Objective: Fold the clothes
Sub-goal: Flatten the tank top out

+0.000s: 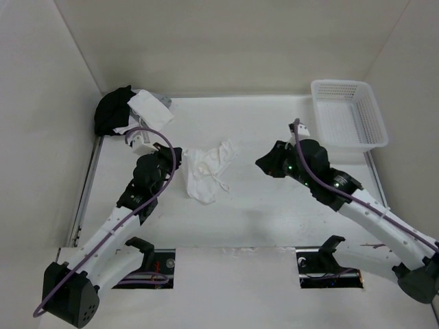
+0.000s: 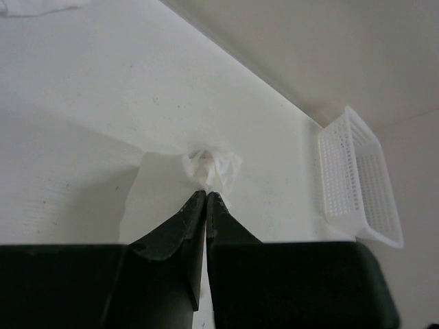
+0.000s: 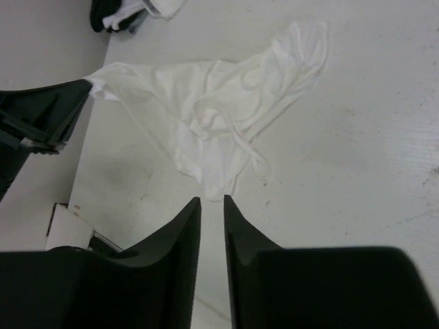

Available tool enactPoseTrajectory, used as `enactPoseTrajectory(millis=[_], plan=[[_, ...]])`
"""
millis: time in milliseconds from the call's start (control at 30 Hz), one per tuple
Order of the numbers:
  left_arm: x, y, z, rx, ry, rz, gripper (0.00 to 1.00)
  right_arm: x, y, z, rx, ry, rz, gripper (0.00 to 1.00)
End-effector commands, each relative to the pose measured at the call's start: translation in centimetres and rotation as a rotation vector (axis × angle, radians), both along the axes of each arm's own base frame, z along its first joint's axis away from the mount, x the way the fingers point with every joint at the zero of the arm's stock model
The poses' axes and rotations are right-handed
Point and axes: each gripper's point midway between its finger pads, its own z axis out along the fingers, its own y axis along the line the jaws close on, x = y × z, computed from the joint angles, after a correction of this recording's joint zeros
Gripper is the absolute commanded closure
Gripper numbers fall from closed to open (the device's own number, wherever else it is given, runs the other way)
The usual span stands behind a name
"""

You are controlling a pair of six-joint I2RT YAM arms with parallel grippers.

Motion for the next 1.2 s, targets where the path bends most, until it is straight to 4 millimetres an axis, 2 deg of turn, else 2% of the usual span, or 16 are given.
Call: enactPoseTrajectory(millis=[0,100,200,267,433,600,633,667,700,733,767,900,933,1033,1067,1167], plan=[[-0.2,0.2,-1.4,0.014,0.021,0.001,0.99,0.3,4.3,-7.9,-0.081,0.139,0.083,0.64],[-0.2,0.3,-1.5,0.009,0.024,0.001,0.99,2.1,7.6,-11.1,-0.061,0.143,0.113,0.53],[-0.3,0.3,-1.4,0.009,0.021,-0.001,0.99,5.8,10.6,-13.0,-0.034,0.103,0.106,0.44],[-0.4,0.1,-1.8,0.011,0.032,-0.008,0.99,9.3,11.7,-14.6,-0.026,0.091,0.064,0.37],[-0.5,-0.2,-3.7,0.023,0.073,-0.018,0.99,14.1,11.9,-17.5,-0.019,0.127,-0.027,0.3],[-0.7,-0.3,-4.3,0.018,0.091,-0.028,0.99,18.4,11.3,-18.5,0.004,0.167,-0.124,0.48],[-0.7,-0.3,-4.3,0.018,0.091,-0.028,0.99,18.6,11.2,-18.6,0.003,0.171,-0.128,0.5],[-0.7,-0.3,-4.3,0.018,0.09,-0.028,0.99,19.6,10.7,-18.5,0.002,0.175,-0.151,0.7],[-0.7,-0.3,-4.2,0.017,0.088,-0.028,0.99,19.9,10.5,-18.3,0.001,0.17,-0.158,0.79],[-0.7,-0.3,-3.9,0.018,0.082,-0.029,0.99,20.0,10.1,-17.4,0.011,0.156,-0.166,0.9],[-0.7,-0.2,-3.6,0.018,0.075,-0.028,0.99,19.9,10.0,-16.5,0.021,0.135,-0.166,0.93],[-0.4,0.3,-0.3,-0.005,-0.002,-0.005,0.99,17.5,7.9,-8.3,0.021,-0.051,-0.159,0.99],[-0.4,0.5,2.1,-0.02,-0.057,0.003,0.99,15.2,7.4,-5.0,0.008,-0.119,-0.133,0.99],[-1.1,1.0,6.6,-0.036,-0.166,0.021,0.99,10.0,6.0,1.1,-0.014,-0.231,-0.087,0.99],[-1.6,1.3,8.0,-0.036,-0.203,0.028,0.99,6.9,4.4,4.6,-0.03,-0.295,-0.085,0.99],[-2.8,2.6,10.5,-0.044,-0.268,0.064,0.99,2.1,0.8,10.0,-0.015,-0.39,-0.117,0.97]])
